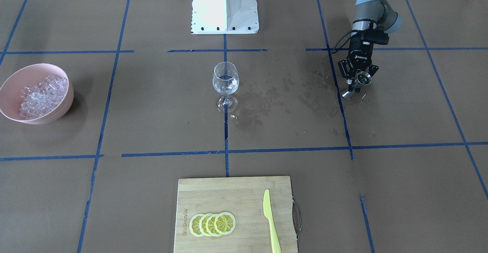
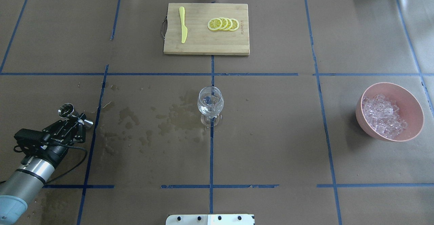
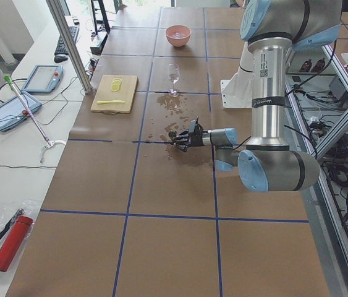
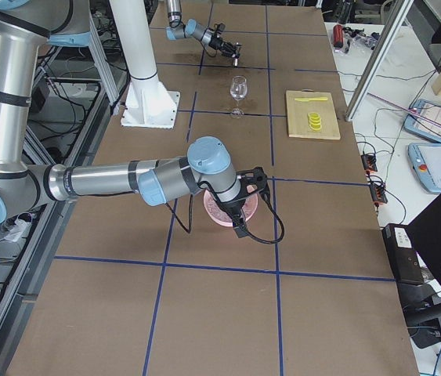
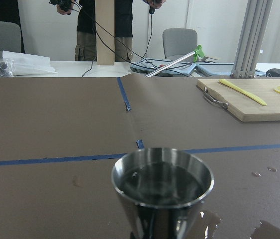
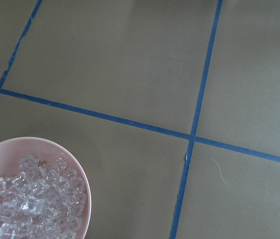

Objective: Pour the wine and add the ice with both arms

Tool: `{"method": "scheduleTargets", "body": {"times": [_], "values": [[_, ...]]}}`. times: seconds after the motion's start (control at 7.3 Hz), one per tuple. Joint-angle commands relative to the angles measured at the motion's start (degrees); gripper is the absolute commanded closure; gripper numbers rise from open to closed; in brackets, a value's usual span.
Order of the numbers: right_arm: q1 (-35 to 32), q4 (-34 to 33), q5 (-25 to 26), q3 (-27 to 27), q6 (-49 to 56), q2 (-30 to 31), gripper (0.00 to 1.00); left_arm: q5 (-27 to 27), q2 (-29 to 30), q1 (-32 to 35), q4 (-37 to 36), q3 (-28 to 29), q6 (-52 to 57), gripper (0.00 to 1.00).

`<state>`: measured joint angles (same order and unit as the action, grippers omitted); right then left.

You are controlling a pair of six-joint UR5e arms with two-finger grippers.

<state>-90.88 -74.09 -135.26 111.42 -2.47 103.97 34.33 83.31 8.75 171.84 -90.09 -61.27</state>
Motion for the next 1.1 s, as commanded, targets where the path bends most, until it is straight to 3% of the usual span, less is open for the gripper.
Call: {"method": "scheduleTargets", "body": {"times": [0.0, 0.27, 0.55, 0.68, 0.96], "values": [[0.00, 0.00, 0.00, 0.03, 0.00, 0.00, 0.00, -0.05, -0.08, 0.04, 0.60, 0.00, 1.85, 0.98], [0.00, 0.00, 0.00, 0.03, 0.00, 0.00, 0.00, 0.73, 0.10, -0.05, 2.87, -2.09, 11.92, 1.00], [0.00, 0.00, 0.00, 0.03, 0.00, 0.00, 0.00, 4.07, 0.28, -0.05, 13.14, -3.59, 22.91, 1.00], [0.00, 0.00, 0.00, 0.03, -0.08, 0.00, 0.00, 4.77, 0.62, -0.05, 12.82, -5.34, 23.74, 1.00], [0.00, -0.09, -0.09, 0.03, -0.17, 0.00, 0.00, 14.06, 1.85, 1.00, 12.38, -9.12, 37.66, 1.00]]}}
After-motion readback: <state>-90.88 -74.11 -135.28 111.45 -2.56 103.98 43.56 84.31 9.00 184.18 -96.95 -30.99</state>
